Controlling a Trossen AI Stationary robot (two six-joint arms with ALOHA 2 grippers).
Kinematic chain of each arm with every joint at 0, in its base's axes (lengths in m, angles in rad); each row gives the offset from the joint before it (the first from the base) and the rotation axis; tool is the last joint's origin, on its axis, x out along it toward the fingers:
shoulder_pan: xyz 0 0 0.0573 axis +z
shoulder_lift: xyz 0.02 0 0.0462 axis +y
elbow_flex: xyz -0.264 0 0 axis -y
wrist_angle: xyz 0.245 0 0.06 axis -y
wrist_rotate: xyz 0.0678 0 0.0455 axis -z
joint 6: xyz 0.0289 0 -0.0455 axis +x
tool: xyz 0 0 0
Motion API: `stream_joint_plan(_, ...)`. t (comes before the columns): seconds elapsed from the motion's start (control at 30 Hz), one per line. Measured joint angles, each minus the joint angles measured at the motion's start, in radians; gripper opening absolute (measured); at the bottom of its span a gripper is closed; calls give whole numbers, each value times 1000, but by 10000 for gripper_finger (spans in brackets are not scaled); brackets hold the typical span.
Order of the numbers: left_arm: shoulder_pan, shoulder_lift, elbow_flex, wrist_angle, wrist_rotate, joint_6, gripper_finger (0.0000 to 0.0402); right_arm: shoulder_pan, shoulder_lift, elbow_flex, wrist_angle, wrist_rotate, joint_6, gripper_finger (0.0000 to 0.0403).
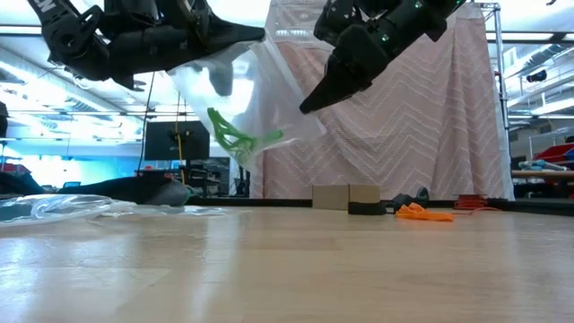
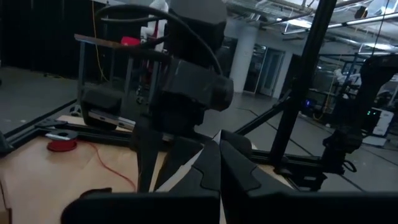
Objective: Sort rubber bands
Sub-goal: Close the transparent zip bag
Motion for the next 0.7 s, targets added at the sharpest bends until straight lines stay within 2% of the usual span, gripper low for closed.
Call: stream_joint_plan(0.7,7,-11,1,-32,-9,3,1,-2,1,0,-78,22,59,6)
